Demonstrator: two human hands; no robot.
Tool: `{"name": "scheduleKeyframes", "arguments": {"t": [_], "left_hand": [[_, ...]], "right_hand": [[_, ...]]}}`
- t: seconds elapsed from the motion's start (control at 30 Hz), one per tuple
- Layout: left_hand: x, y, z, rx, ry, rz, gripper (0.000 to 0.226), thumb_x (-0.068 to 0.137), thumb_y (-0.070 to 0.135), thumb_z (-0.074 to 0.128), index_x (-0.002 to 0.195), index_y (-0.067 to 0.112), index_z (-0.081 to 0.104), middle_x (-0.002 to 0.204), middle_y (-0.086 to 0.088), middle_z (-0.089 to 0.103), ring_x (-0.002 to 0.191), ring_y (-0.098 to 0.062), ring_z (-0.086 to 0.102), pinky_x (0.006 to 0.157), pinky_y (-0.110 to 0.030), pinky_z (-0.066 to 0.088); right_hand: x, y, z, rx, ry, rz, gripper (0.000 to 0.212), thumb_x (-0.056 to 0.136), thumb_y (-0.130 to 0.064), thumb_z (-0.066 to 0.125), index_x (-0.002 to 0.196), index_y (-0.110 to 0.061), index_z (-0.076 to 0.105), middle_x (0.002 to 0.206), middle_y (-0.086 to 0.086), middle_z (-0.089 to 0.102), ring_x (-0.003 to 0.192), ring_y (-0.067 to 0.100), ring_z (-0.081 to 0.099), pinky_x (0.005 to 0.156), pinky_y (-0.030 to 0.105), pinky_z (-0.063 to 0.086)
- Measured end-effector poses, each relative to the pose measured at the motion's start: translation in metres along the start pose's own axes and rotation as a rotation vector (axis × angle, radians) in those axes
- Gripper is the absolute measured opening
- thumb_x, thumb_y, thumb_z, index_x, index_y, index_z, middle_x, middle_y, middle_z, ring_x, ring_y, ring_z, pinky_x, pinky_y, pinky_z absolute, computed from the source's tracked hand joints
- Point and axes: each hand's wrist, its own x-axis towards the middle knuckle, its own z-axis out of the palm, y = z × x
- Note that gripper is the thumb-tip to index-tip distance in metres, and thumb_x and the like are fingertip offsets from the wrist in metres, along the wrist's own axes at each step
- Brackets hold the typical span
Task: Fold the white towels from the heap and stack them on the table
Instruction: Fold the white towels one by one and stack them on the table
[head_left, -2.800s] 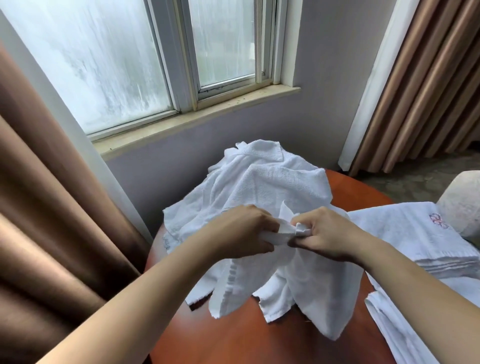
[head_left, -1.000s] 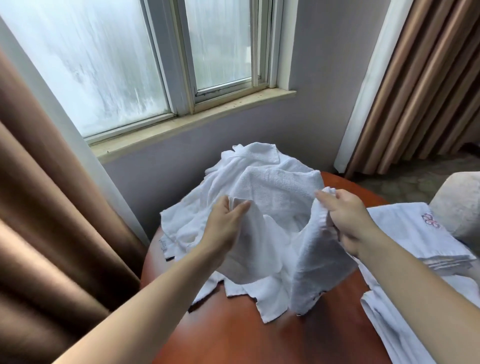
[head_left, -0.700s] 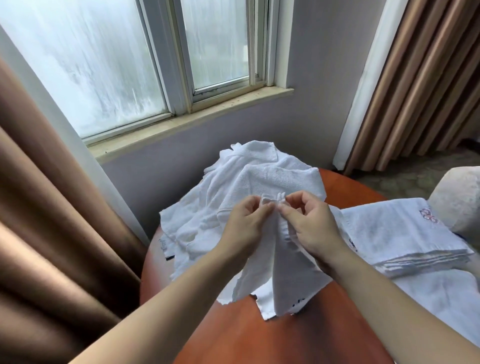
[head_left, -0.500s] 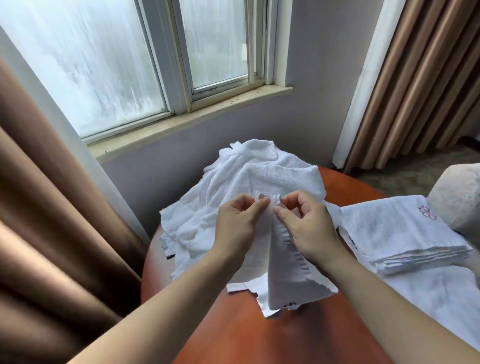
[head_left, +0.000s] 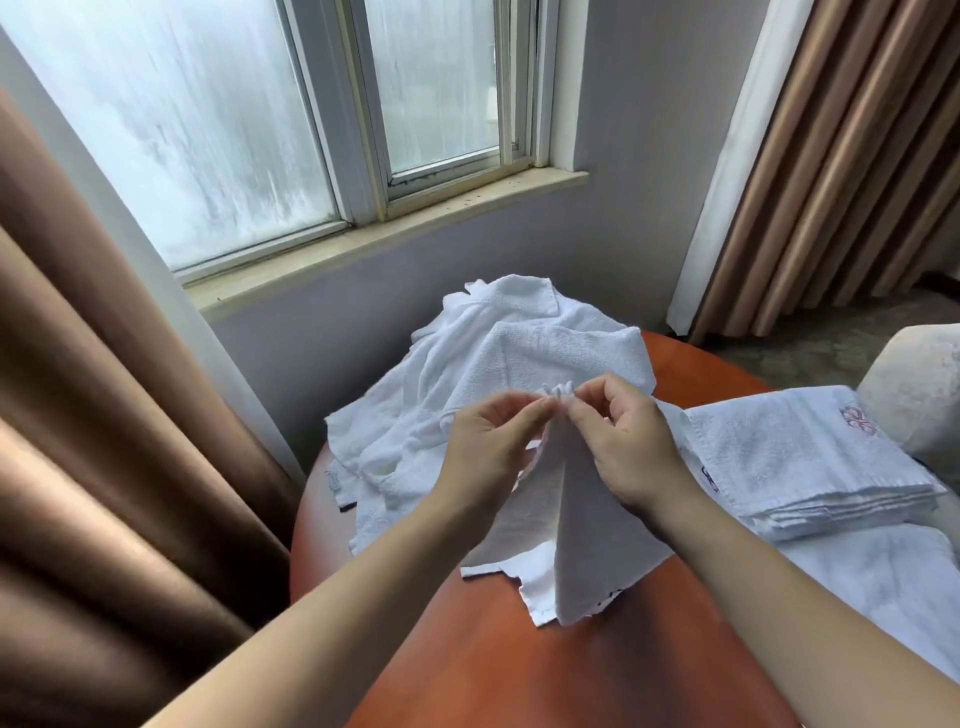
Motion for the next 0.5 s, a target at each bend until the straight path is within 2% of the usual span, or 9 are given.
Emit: {"name": "scheduleKeyframes", "arguments": {"t": [0.1,0.17,0.23,0.37,0.5], "left_hand": [[0.0,-0.002,0.002,0.062,-0.001,0.051,0.017,0.086,0.022,0.069,0.085,0.005,0.073,0.097,-0.027,0.068,0.084,-0.027,0.06,0.074,-0.04,0.043],[0.0,-0.002,0.004,0.1,-0.012,0.075,0.013,0.09,0.013,0.065,0.083,0.005,0.072,0.088,-0.025,0.068,0.08,-0.025,0.059,0.071,-0.038,0.043],[0.001,-0.002,0.004,0.149,-0.025,0.103,0.015,0.091,0.012,0.064,0.076,0.011,0.069,0.072,-0.014,0.062,0.07,-0.019,0.053,0.063,-0.03,0.041],[0.004,-0.002,0.008,0.284,-0.031,0.148,0.023,0.094,0.013,0.06,0.071,0.017,0.061,0.049,0.014,0.048,0.047,-0.002,0.04,0.049,-0.016,0.033],[0.006,-0.002,0.011,0.288,-0.031,0.126,0.022,0.095,0.012,0.057,0.073,0.016,0.059,0.048,0.014,0.051,0.047,-0.001,0.044,0.051,-0.017,0.038]], "right_hand": [[-0.001,-0.003,-0.001,0.0,-0.006,0.043,0.025,0.089,-0.037,0.063,0.078,-0.015,0.061,0.071,-0.005,0.061,0.07,0.01,0.055,0.074,0.037,0.049],[-0.001,-0.004,-0.004,-0.011,-0.005,0.051,0.028,0.09,-0.035,0.063,0.077,-0.01,0.061,0.073,0.002,0.062,0.072,0.013,0.056,0.076,0.041,0.049],[0.0,-0.005,-0.006,-0.027,-0.013,0.052,0.028,0.092,-0.031,0.061,0.077,-0.007,0.061,0.073,0.008,0.062,0.072,0.015,0.055,0.077,0.043,0.049],[0.001,-0.004,-0.006,-0.062,0.014,0.063,0.028,0.095,-0.026,0.055,0.072,-0.012,0.056,0.062,-0.005,0.053,0.063,0.011,0.048,0.066,0.033,0.041],[0.001,-0.004,-0.009,-0.081,0.072,0.065,0.026,0.098,-0.028,0.051,0.077,-0.015,0.056,0.064,-0.008,0.052,0.062,0.006,0.047,0.059,0.018,0.039]]}}
